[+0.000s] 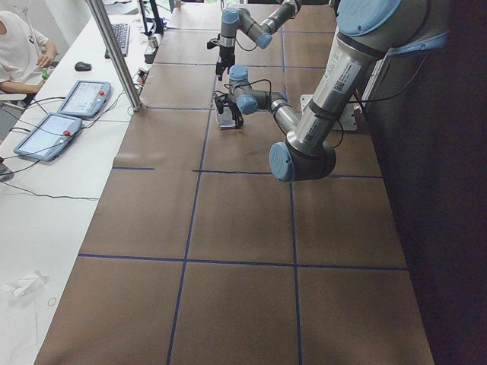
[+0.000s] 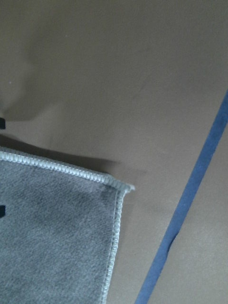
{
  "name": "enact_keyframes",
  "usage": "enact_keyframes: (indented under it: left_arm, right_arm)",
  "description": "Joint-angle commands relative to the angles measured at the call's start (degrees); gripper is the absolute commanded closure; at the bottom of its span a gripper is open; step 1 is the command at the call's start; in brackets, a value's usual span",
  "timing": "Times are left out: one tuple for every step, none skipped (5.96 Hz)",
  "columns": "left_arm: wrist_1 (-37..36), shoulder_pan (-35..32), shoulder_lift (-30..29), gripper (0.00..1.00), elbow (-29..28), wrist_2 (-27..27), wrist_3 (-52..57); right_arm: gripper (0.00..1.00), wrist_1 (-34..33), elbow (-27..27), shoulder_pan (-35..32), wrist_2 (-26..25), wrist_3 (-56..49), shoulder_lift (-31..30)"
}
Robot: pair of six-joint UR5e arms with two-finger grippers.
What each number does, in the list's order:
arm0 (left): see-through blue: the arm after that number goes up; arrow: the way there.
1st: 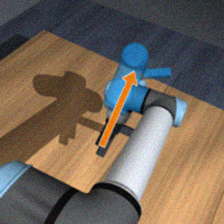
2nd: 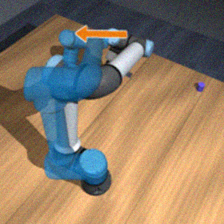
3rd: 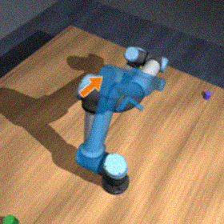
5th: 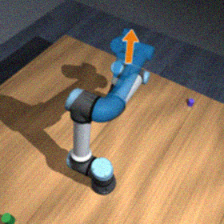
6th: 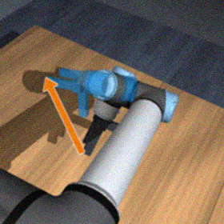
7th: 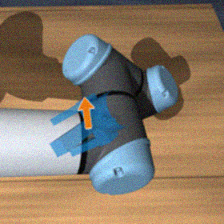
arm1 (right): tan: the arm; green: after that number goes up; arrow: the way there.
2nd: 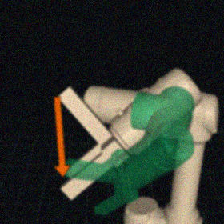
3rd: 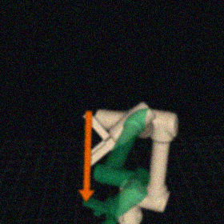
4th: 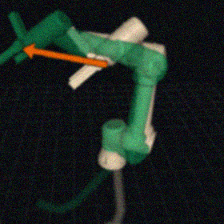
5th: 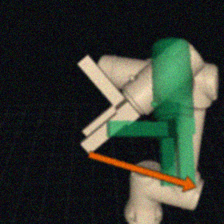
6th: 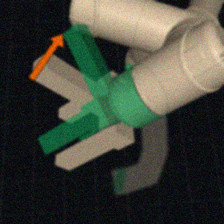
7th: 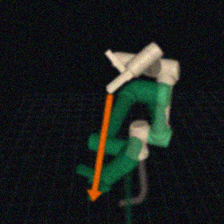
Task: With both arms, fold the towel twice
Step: 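Grasp the folded towel's end nearest the left gripper with the left gripper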
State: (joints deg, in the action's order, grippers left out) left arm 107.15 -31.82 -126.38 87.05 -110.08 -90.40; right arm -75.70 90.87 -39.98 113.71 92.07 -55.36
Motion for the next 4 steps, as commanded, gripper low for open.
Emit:
enact_keyframes:
  left_arm:
    - [0.08,0.09,-0.09,0.42,0.31,-0.05,-0.04]
    - [-0.10,0.18,-0.18,0.43,0.40,-0.05,-0.13]
    - [-0.10,0.87,-0.01,0.43,0.31,-0.05,-0.13]
    - [-0.10,0.97,0.08,0.43,0.05,0.04,-0.04]
  right_arm:
    - [0.01,-0.06,0.36,-0.63,0.54,-0.05,-0.10]
    - [0.01,-0.15,0.44,-0.80,0.72,-0.05,-0.10]
    - [0.01,-0.15,0.62,-1.07,1.16,-0.05,-0.19]
    - [0.01,-0.15,0.62,-1.07,1.16,-0.05,-0.19]
